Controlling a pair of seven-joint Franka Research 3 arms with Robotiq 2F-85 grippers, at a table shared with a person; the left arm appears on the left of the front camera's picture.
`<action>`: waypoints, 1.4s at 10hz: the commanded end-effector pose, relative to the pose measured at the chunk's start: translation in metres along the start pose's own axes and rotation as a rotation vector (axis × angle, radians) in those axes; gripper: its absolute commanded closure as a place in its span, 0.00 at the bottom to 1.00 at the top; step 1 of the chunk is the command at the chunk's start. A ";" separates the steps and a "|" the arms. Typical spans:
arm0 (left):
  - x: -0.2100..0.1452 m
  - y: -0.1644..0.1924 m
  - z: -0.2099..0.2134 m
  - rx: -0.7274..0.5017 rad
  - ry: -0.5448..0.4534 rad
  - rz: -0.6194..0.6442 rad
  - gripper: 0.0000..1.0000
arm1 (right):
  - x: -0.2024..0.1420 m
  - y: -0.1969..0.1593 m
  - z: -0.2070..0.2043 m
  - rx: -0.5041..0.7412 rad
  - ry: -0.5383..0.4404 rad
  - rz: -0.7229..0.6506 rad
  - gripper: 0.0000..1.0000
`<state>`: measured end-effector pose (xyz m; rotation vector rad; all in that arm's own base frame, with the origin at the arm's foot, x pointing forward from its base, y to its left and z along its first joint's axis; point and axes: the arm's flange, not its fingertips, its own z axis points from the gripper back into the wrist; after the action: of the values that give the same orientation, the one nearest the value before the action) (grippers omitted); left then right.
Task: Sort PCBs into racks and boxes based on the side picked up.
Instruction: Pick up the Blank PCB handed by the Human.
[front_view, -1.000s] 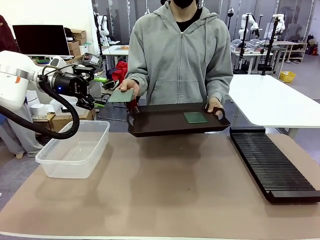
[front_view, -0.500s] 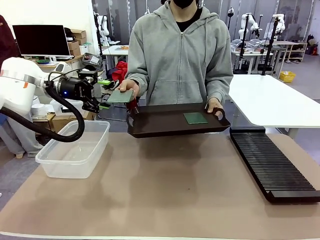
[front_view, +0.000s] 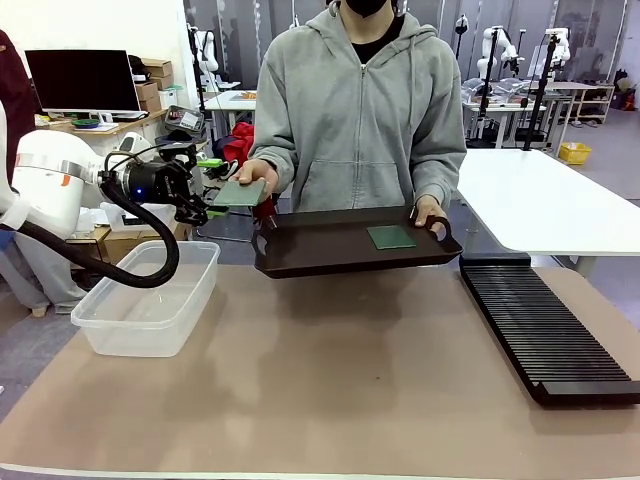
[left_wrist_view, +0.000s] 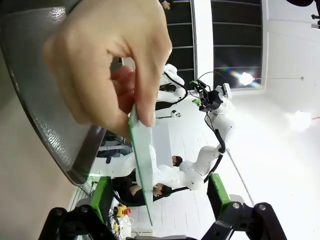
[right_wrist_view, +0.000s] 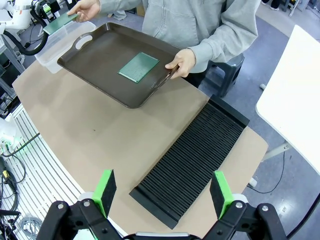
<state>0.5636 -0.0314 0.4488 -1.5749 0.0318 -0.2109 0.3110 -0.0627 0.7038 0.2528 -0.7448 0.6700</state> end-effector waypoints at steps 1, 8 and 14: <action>0.010 0.002 0.008 -0.024 0.015 0.012 0.43 | 0.000 0.002 -0.001 -0.001 -0.004 -0.005 0.00; 0.014 -0.001 0.002 0.010 0.023 0.002 1.00 | 0.000 0.002 -0.001 -0.001 -0.004 -0.005 0.00; 0.001 -0.006 -0.002 0.086 0.044 0.007 1.00 | 0.000 0.002 -0.001 -0.001 -0.004 -0.005 0.00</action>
<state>0.5726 -0.0299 0.4514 -1.5199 0.0605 -0.2452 0.3110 -0.0626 0.7038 0.2528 -0.7448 0.6700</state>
